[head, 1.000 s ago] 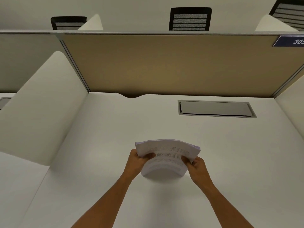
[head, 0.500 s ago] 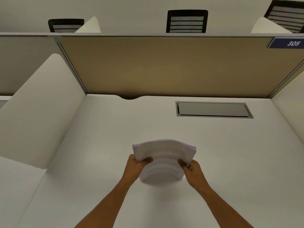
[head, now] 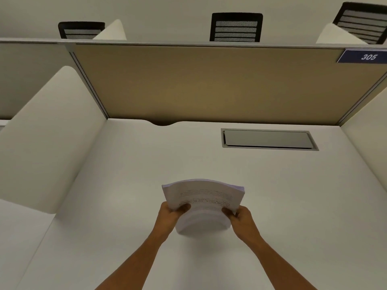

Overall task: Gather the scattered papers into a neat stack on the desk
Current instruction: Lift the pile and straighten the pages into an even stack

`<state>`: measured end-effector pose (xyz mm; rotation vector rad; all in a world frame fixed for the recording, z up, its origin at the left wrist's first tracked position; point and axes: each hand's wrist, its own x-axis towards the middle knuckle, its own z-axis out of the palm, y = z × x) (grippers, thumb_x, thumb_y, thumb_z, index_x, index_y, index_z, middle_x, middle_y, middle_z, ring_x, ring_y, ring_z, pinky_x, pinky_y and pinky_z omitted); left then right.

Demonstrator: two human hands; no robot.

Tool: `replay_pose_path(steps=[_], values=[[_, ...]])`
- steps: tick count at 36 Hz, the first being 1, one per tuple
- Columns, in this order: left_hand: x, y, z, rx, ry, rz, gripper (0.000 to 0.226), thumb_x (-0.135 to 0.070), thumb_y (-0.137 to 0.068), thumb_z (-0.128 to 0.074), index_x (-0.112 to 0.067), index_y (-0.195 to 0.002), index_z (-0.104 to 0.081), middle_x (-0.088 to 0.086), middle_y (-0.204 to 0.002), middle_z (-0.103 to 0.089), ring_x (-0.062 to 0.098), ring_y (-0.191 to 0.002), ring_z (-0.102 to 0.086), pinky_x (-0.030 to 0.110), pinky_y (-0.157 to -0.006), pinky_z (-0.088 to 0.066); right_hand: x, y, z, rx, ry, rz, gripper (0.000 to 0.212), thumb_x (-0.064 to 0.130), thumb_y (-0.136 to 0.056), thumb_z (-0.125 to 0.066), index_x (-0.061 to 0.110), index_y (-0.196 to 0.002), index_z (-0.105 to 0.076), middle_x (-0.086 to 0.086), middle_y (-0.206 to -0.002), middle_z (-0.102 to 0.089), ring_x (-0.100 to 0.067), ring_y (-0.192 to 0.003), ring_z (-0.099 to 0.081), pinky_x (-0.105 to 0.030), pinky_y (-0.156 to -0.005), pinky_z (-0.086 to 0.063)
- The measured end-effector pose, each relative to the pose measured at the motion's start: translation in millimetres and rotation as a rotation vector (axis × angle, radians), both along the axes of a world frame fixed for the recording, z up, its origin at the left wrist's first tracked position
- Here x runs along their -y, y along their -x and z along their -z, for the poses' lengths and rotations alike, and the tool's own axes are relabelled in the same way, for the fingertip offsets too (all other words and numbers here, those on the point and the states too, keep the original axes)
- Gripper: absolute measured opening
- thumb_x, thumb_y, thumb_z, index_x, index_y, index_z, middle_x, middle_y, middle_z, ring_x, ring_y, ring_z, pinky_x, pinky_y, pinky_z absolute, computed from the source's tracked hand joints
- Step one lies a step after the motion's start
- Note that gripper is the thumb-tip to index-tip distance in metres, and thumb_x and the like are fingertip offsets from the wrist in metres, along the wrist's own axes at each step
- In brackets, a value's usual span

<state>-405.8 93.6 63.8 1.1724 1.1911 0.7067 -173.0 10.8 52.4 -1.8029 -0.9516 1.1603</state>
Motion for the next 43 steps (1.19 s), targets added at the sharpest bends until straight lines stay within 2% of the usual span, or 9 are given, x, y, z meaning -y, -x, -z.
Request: replay_pose_path(steps=[6, 11, 14, 17, 22, 25, 29, 34, 43], values=[[-22, 7, -21, 0.061, -0.012, -0.104, 0.015, -0.02, -0.079, -0.081, -0.031, -0.09, -0.078, -0.004, -0.092, -0.08, 0.019, -0.087, -0.075, 0.021, -0.063, -0.059, -8, -13, -17, 0.063, 0.017, -0.126, 0.018, 0.022, -0.097, -0.061, 0.024, -0.112, -0.072, 0.008, -0.105, -0.075, -0.008, -0.094, -0.072, -0.026, -0.082, -0.061], [-51, 19, -44, 0.03, -0.182, -0.05, 0.053, -0.015, -0.083, -0.078, -0.032, -0.129, -0.059, -0.008, -0.11, -0.075, 0.013, -0.102, -0.071, 0.022, -0.078, -0.059, -22, -31, -43, 0.278, 0.078, -0.283, 0.021, 0.026, -0.097, -0.06, 0.022, -0.11, -0.075, 0.008, -0.096, -0.076, -0.009, -0.082, -0.072, -0.024, -0.069, -0.058], [-61, 17, -52, -0.16, -0.317, 0.05, 0.103, -0.031, -0.078, -0.081, -0.037, -0.154, -0.012, -0.009, -0.156, -0.037, 0.004, -0.137, -0.038, 0.029, -0.105, -0.038, -31, -38, -65, 0.377, 0.097, -0.363, 0.021, 0.024, -0.098, -0.058, 0.024, -0.111, -0.075, 0.014, -0.09, -0.072, 0.004, -0.074, -0.066, -0.007, -0.056, -0.047], [-69, 12, -54, -0.39, -0.475, 0.114, 0.118, -0.059, -0.067, -0.077, -0.046, -0.151, 0.005, -0.014, -0.166, 0.002, 0.009, -0.151, -0.002, 0.038, -0.117, -0.012, -39, -41, -84, 0.51, 0.114, -0.468, 0.021, 0.017, -0.097, -0.056, 0.023, -0.1, -0.075, 0.005, -0.091, -0.075, -0.013, -0.075, -0.069, -0.023, -0.062, -0.054], [-69, -2, -60, -0.366, -0.527, 0.532, 0.087, -0.066, -0.07, -0.072, -0.065, -0.141, -0.022, -0.055, -0.144, -0.003, -0.014, -0.142, -0.011, 0.033, -0.113, -0.024, -50, -32, -102, 0.708, 0.166, -0.627, 0.025, 0.014, -0.094, -0.051, 0.025, -0.096, -0.073, -0.002, -0.09, -0.073, -0.02, -0.075, -0.067, -0.026, -0.06, -0.05], [-59, -16, -62, -0.181, -0.395, 0.535, 0.073, -0.042, -0.075, -0.082, -0.055, -0.136, -0.044, -0.042, -0.14, -0.044, -0.01, -0.128, -0.049, 0.019, -0.098, -0.051, -55, -26, -108, 0.768, 0.192, -0.68, 0.025, 0.012, -0.091, -0.051, 0.024, -0.095, -0.072, -0.003, -0.096, -0.074, -0.02, -0.075, -0.067, -0.025, -0.057, -0.05], [-50, -18, -59, -0.119, -0.315, 0.397, 0.034, -0.019, -0.085, -0.073, -0.049, -0.1, -0.072, -0.027, -0.101, -0.074, -0.003, -0.092, -0.07, 0.014, -0.069, -0.055, -56, -27, -110, 0.766, 0.197, -0.686, 0.024, 0.012, -0.091, -0.052, 0.023, -0.093, -0.072, -0.001, -0.097, -0.075, -0.018, -0.073, -0.067, -0.023, -0.056, -0.05], [-39, -16, -49, -0.172, -0.225, 0.302, 0.018, -0.03, -0.082, -0.068, -0.03, -0.095, -0.08, -0.006, -0.088, -0.079, 0.001, -0.074, -0.07, 0.016, -0.063, -0.053, -50, -36, -104, 0.66, 0.15, -0.639, 0.024, 0.025, -0.096, -0.051, 0.024, -0.096, -0.075, 0.004, -0.096, -0.075, -0.014, -0.076, -0.069, -0.024, -0.058, -0.054], [-29, 7, -31, -0.169, -0.101, 0.101, 0.011, -0.038, -0.077, -0.069, -0.046, -0.079, -0.076, -0.016, -0.076, -0.076, -0.001, -0.066, -0.068, 0.015, -0.058, -0.052, -15, -84, -67, 0.487, 0.182, -0.471, 0.009, 0.028, -0.086, -0.068, 0.028, -0.085, -0.077, 0.011, -0.08, -0.075, -0.01, -0.075, -0.07, -0.023, -0.061, -0.051]])
